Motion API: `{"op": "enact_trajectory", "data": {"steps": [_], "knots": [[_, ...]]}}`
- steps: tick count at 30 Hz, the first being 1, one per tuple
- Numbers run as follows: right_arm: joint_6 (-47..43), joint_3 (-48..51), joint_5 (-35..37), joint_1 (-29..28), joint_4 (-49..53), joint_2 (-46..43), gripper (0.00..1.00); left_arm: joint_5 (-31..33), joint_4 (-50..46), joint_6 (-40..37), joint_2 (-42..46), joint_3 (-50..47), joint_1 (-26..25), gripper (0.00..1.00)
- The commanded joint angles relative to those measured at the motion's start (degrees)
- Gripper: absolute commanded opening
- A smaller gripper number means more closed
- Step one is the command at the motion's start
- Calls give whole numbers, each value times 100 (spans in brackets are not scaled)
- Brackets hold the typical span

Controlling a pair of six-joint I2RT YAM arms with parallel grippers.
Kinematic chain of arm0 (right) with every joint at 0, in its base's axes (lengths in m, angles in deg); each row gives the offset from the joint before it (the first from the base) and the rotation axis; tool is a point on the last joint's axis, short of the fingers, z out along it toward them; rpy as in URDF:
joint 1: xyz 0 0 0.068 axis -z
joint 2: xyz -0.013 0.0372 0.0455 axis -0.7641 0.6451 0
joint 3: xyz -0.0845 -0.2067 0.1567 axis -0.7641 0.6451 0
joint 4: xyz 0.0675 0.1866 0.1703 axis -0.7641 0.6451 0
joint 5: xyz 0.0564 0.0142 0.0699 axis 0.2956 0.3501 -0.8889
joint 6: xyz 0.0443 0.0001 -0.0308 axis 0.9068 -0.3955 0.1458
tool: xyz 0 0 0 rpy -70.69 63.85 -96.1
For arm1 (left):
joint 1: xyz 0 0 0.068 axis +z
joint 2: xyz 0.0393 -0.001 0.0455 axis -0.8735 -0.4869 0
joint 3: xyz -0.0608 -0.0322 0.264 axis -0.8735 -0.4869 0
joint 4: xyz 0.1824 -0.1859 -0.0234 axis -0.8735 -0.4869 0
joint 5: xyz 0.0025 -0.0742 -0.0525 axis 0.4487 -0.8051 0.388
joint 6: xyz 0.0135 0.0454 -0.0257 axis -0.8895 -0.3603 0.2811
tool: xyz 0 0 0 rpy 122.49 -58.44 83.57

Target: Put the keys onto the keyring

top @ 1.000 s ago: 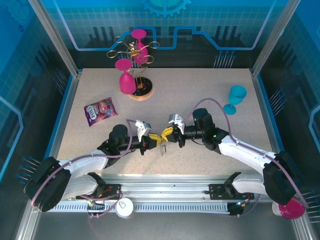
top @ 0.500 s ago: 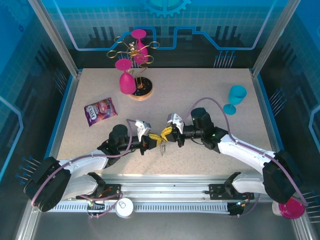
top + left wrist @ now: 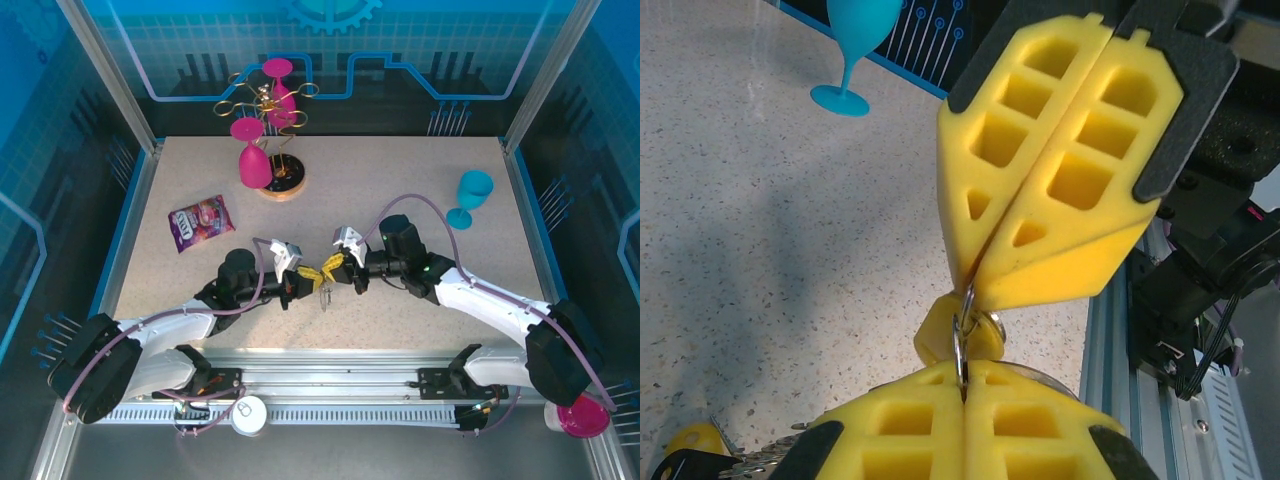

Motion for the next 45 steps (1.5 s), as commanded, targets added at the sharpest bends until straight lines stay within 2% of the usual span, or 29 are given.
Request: {"op": "enact_trajectory", "data": {"steps": [1, 12, 20, 30, 45], "knots": [[-107, -178, 355, -45, 219, 116, 0, -181, 379, 30, 48, -1, -37, 0], [129, -280, 702, -50, 393, 65, 0, -117, 322, -112, 81, -24, -45, 0], [382, -294, 590, 43, 380, -8, 0, 88, -228, -628, 296, 23, -137, 0], [382, -352, 712, 39, 572, 96, 0, 213, -59, -813, 437, -28, -217, 0], [634, -496, 1046, 25, 695, 231, 0, 617, -411, -1677, 605, 80, -518, 0]]}}
